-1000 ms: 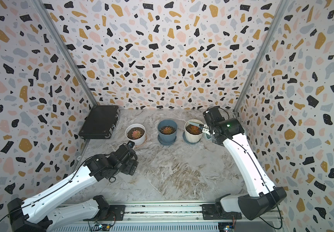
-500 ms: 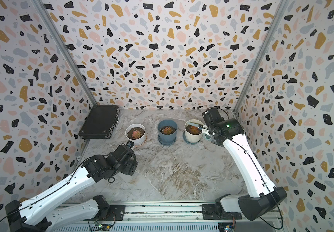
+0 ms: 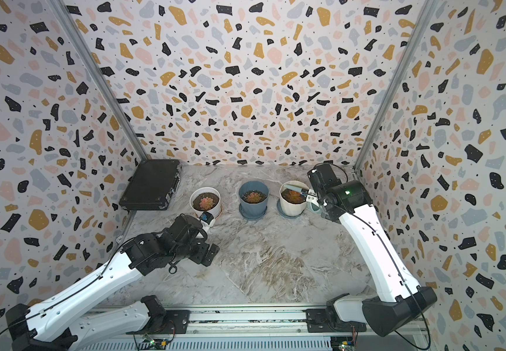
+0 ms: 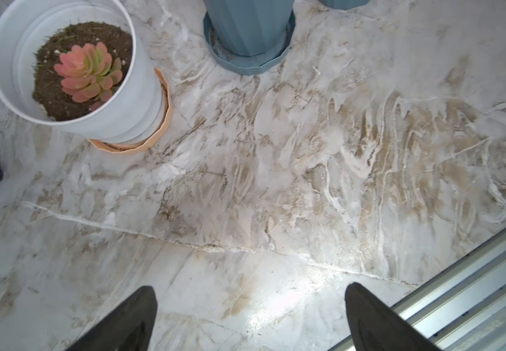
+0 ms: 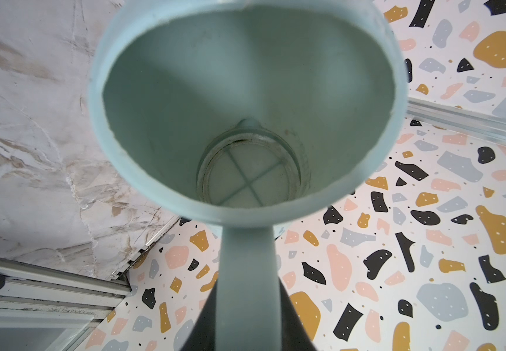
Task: Water the succulent around the soil edge
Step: Water the soil of the potted plant with water.
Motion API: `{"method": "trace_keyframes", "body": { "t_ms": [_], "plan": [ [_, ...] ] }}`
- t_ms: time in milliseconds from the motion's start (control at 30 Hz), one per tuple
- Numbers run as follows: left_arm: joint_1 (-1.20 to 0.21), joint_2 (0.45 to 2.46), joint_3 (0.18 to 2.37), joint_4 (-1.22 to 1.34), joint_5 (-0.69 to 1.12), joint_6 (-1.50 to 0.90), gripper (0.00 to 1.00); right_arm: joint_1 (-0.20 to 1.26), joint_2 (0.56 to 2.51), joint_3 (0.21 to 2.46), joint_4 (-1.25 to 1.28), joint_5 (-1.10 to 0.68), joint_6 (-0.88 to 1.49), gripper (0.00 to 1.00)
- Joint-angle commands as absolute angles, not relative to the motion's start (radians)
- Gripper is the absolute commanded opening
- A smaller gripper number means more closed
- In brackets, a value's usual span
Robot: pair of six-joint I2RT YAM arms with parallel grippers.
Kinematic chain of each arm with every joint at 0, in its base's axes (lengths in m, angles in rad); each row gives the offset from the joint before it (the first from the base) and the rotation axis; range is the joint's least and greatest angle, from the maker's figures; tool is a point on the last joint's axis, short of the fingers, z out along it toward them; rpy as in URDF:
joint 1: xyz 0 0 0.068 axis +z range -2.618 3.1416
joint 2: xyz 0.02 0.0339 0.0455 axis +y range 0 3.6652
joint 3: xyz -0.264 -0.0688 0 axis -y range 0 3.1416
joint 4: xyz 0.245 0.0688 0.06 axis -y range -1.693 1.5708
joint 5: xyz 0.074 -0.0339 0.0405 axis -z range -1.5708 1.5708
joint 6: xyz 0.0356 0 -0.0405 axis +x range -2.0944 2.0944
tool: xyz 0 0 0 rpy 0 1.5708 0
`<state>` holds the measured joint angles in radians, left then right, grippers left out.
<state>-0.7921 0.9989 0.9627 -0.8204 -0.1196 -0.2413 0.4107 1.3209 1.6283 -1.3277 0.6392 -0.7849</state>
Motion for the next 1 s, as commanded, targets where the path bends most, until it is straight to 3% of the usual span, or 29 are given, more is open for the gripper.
{"method": "trace_keyframes", "body": {
  "t_ms": [0, 967],
  "plan": [
    [-0.8, 0.986, 0.994, -0.773, -0.025, -0.215, 1.0, 0.416, 1.284, 1.654, -1.327, 0.66, -0.762, 0.0],
    [-0.808, 0.981, 1.002, -0.753, 0.048, -0.207, 0.99, 0.448, 1.248, 1.619, -1.376, 0.655, -0.726, 0.0]
  ]
}}
